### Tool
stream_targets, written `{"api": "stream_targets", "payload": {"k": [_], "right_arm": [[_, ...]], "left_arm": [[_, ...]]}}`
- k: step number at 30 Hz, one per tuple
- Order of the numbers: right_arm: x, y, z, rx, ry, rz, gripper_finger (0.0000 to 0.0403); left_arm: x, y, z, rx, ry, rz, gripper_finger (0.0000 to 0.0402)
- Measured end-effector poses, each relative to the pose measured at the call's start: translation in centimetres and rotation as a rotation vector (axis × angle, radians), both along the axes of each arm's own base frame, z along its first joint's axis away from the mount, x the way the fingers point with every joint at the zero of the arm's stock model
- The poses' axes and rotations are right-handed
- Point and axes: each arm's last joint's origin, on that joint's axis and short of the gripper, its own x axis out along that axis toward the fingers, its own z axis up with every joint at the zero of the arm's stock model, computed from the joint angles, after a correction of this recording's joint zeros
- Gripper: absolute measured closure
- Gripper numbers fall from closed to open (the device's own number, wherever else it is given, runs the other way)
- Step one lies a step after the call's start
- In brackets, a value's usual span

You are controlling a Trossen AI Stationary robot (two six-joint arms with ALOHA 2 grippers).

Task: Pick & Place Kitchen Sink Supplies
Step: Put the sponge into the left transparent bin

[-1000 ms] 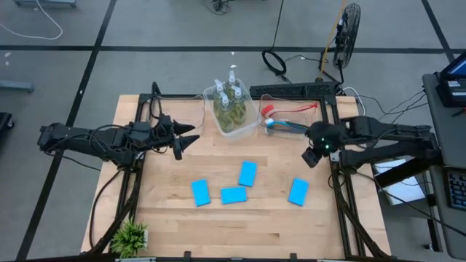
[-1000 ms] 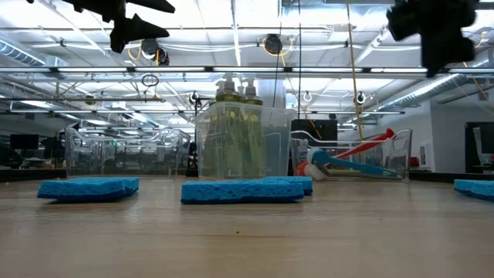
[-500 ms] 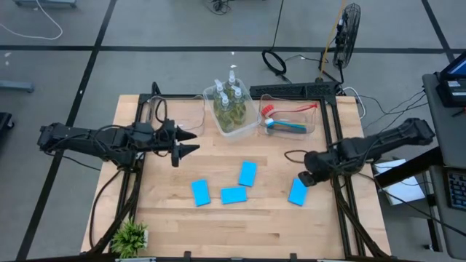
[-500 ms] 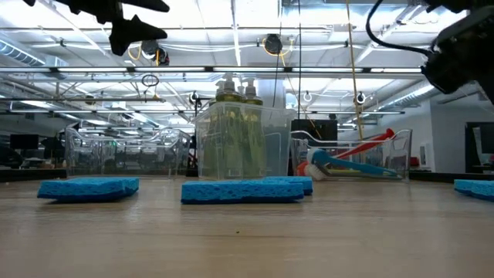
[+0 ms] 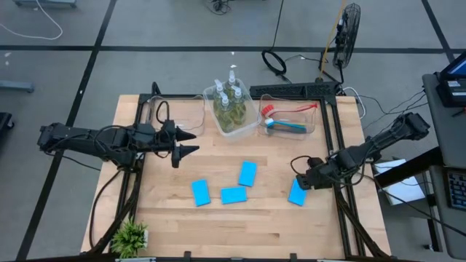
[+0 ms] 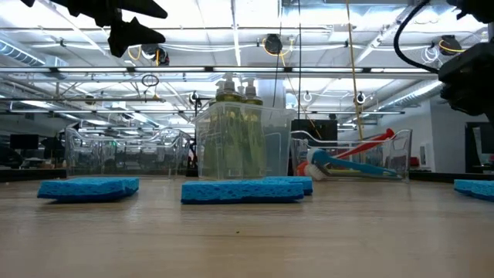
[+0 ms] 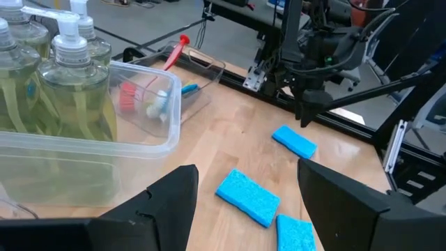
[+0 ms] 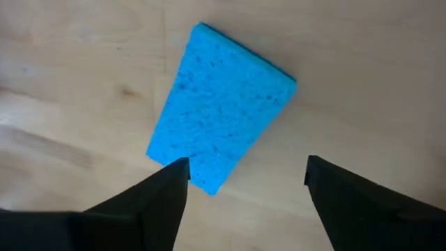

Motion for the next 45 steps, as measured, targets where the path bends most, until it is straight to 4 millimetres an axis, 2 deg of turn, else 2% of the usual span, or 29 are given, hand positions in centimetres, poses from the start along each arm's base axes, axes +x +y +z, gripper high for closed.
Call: {"api": "stream_targets", "payload": {"k": [11, 22, 29, 34, 39, 45], "right_arm": [[1.3, 0.8, -1.3, -0.027, 0.030, -0.074, 0.0135], [2.7, 1.6, -3.5, -0.050, 0.122, -0.077, 0.0167], [3.2, 1.8, -4.3, -0.065, 0.146, -0.077, 0.0239], [3.2, 1.8, -4.2, -0.066, 0.138, -0.075, 0.0313], [3.4, 1.7, -3.9, -0.097, 0.060, -0.057, 0.0386], [4.1, 1.5, -2.8, -0.187, -0.148, -0.046, 0.0401]], "left_arm": [[0.0, 0.0, 0.0, 0.007, 0.002, -0.001, 0.0151], [0.0, 0.0, 0.0, 0.006, 0.004, -0.001, 0.0151], [0.0, 0.0, 0.0, -0.001, 0.002, 0.001, 0.0151], [0.0, 0.0, 0.0, -0.005, -0.001, 0.002, 0.0151], [0.0, 0.0, 0.1, -0.012, -0.011, 0.004, 0.0151], [0.0, 0.0, 0.1, -0.016, -0.013, 0.004, 0.0151]]}}
